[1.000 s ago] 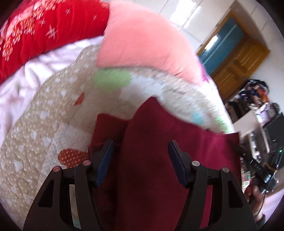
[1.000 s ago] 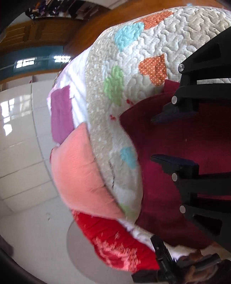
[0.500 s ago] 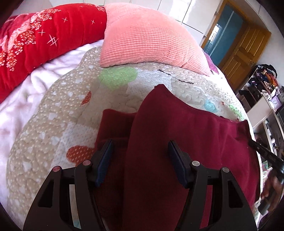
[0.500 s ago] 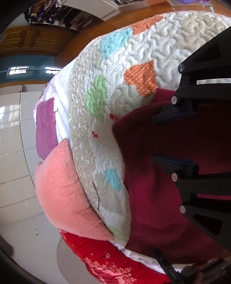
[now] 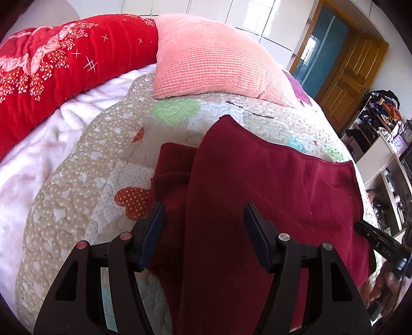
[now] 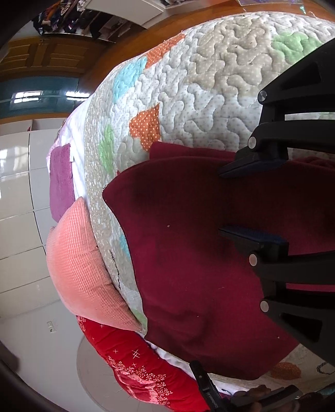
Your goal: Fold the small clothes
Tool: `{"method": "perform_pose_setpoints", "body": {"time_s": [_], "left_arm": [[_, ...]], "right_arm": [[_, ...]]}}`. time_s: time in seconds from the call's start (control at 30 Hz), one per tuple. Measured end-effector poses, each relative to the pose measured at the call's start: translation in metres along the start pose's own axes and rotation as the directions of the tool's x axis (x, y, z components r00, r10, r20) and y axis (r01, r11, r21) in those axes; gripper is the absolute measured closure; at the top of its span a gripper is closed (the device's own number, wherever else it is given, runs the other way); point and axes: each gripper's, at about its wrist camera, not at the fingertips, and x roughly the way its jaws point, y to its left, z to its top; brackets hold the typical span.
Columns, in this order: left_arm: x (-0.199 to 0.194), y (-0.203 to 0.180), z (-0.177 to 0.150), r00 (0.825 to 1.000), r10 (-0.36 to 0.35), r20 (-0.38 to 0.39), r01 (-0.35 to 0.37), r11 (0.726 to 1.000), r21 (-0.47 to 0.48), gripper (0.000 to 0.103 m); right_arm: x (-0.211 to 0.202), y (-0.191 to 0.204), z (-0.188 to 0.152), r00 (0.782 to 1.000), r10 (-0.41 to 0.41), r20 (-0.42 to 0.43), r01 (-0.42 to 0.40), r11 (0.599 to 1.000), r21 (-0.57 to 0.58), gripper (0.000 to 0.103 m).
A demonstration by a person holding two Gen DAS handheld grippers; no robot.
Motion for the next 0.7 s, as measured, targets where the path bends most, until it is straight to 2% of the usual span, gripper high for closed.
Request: {"method": "perform_pose_setpoints", "body": {"time_s": [0.23,0.5,0.57,0.63,0.7], "left_arm": [[-0.012,0.002,-0.007,1.0,-0.027,-0.001,0.027,1.0,0.0,0.04],[-0.022,0.011,-0.013,0.997,-0.072,-0.024,0.071,0.997,-0.038,0.04],[-0.024,0.016,-0.017,0.993,-0.107,-0.038,0.105,0.993,-0.06,0.04],[-0.026,0.025,-0.023,0.988,-0.149,-0.046,0.145,0.985,-0.091,0.04],[-0.026,0.035,-0.028,0.984,-0.17,-0.052,0.162,0.979,-0.123,0.035]], "right_arm": [[-0.02,-0.009,0.001,0.999,0.047,0.009,-0.048,0.998,0.049,0.062],[-0.042,-0.015,-0.004,0.998,0.058,0.023,-0.06,0.996,0.06,0.056],[-0.043,-0.019,-0.007,0.998,0.058,0.018,-0.059,0.997,0.058,0.052],[-0.044,-0.025,-0.011,0.998,0.064,0.013,-0.065,0.996,0.069,0.039],[-0.043,-0.032,-0.016,0.997,0.072,0.016,-0.073,0.994,0.082,0.037]]}}
